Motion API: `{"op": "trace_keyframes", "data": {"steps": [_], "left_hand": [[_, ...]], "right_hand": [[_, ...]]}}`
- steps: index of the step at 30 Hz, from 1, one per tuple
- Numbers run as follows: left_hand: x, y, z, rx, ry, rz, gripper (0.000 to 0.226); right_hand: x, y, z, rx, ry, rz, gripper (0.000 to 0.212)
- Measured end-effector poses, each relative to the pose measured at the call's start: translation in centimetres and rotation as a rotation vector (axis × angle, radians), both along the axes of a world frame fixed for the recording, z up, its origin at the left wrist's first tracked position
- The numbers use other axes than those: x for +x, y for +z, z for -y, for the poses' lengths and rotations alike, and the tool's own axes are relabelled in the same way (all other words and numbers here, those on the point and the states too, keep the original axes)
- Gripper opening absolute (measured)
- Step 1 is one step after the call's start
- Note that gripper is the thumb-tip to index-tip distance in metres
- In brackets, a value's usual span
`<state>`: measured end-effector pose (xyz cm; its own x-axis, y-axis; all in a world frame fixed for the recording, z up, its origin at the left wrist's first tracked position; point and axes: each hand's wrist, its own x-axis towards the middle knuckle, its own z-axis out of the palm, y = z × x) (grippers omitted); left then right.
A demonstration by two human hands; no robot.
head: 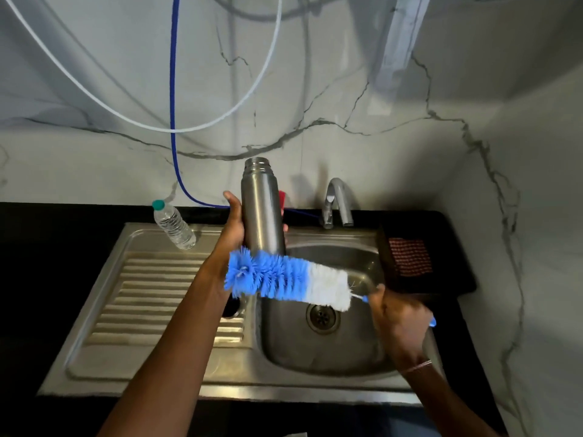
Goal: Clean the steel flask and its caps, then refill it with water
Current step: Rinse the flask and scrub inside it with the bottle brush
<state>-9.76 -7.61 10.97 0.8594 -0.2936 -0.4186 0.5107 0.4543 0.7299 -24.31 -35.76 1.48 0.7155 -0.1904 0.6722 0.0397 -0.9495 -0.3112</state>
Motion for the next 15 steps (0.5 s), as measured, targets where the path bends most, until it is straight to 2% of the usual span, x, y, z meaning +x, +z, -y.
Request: {"op": "trace_keyframes", "data": {"steps": [1,4,6,9,12,14,15], "left_hand": [[-0.1,-0.2,0.0,0.01,0.011,-0.009,0.086],[-1.4,-0.6,1.0,0.103,0.054,-0.003,0.061],[-2.0,-0.2,2.4,0.061,-0.02,-0.021,0.075],[-1.9,0.9,3.6,0.036,-0.049,-0.031,0.08],[-1.7,0.2,2.9,0.096,-0.021,0.009,0.062],[-1.2,-0.5,2.2,0.135,0.042,0.013,0.048],[-0.8,-0.7,1.9,0.089,0.032,-0.023,0.054]], "right_hand": [[0.5,0.3,0.4,-0.038,-0.024,-0.013,0.055],[5.2,2.0,1.7,-0.215,-0.219,-0.026,0.053],[8.7,3.9,1.8,-0.136,-0.334,0.01,0.052],[10.5,5.1,1.4,-0.013,-0.408,-0.022,0.053],[7.2,2.9,0.7,-0.121,-0.335,-0.074,0.053],[3.2,1.4,-0.6,-0.084,-0.175,-0.052,0.052],[1.3,0.8,-1.1,-0.042,-0.111,-0.025,0.052]]}}
